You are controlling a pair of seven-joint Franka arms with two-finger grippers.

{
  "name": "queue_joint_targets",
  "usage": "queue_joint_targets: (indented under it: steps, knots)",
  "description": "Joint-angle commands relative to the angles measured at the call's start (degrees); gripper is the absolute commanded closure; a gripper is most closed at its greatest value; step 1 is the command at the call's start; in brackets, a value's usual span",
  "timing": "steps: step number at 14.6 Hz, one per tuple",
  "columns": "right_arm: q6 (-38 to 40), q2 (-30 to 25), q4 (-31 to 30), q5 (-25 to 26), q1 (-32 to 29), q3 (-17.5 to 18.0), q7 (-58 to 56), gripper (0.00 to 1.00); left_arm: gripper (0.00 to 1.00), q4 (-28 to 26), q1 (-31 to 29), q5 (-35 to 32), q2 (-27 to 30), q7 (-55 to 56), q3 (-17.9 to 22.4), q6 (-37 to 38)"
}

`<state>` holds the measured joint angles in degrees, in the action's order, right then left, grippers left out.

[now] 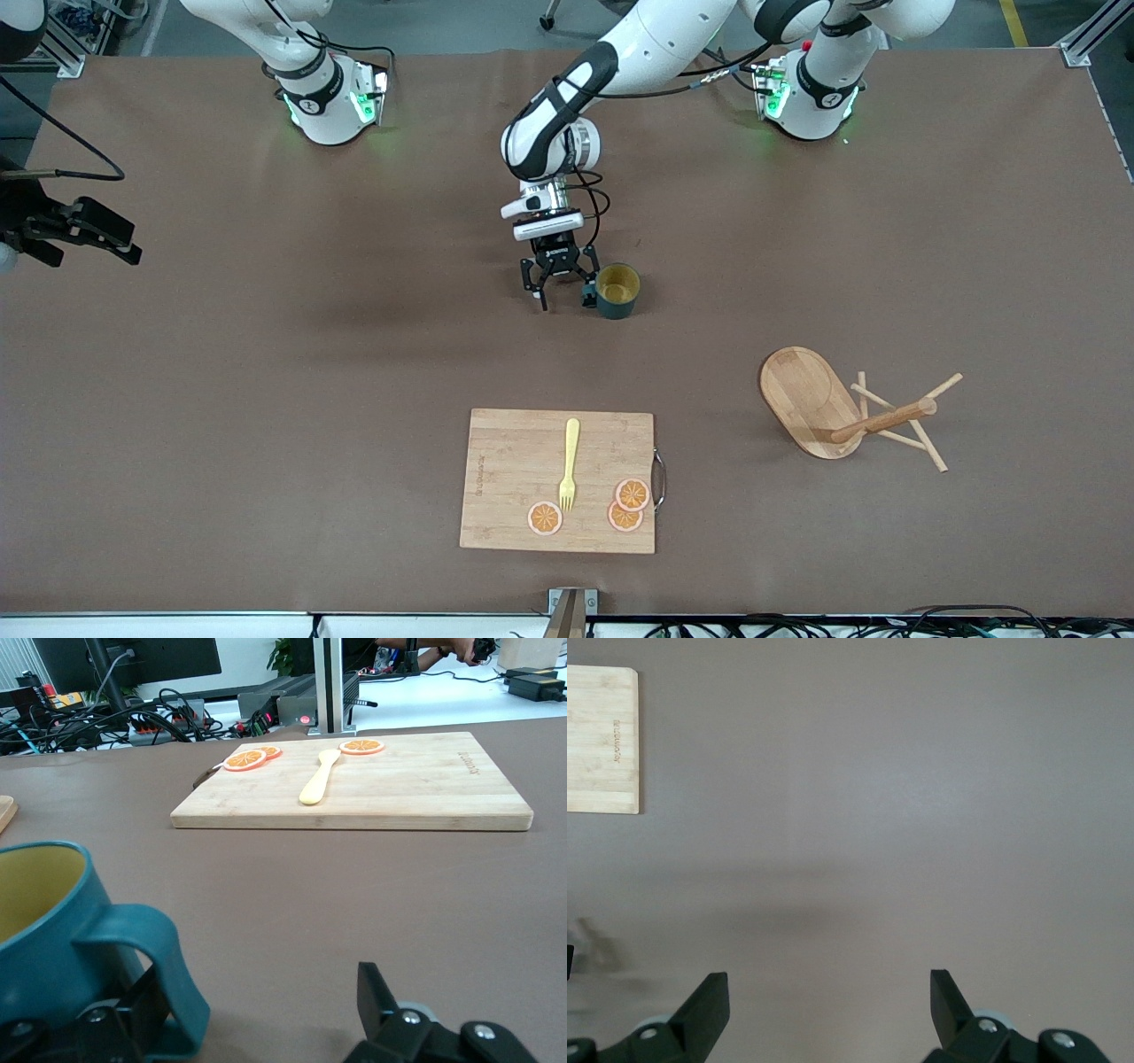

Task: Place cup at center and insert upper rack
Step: 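Lower the left gripper beside the mug toward its handle, then close the left gripper on the mug handle and lift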

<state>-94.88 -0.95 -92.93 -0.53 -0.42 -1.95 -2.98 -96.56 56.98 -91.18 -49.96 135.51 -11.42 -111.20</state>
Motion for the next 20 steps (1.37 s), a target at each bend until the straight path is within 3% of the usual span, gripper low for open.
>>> queue_joint_targets:
  steps: [1, 6, 12, 17, 20]
  knots:
    - [-0.7, -1.0, -1.4, 0.3, 0.1, 0.0, -0.3, 0.00, 0.09, 2.2, 0.0, -1.5, -1.9, 0.2, 0.6, 0.0]
    - [-0.7, -0.8, -1.4, 0.3, 0.1, 0.0, -0.3, 0.00, 0.34, 3.0, 0.0, -1.2, -2.0, 0.5, 0.7, -0.1]
    - [-0.7, -0.7, -1.2, 0.3, -0.1, 0.0, -0.3, 0.00, 0.73, 3.0, 0.0, -1.1, -2.0, 2.0, 0.7, -0.2]
    - [-0.8, -0.7, -1.1, 0.3, 0.0, 0.0, -0.3, 0.00, 0.97, 3.0, 0.0, -1.2, -2.0, 5.3, 0.7, -0.2]
    - [-0.7, -0.7, -1.1, 0.3, 0.0, 0.0, -0.3, 0.00, 1.00, 3.8, -0.1, -0.7, -1.7, 5.8, 0.6, -0.8]
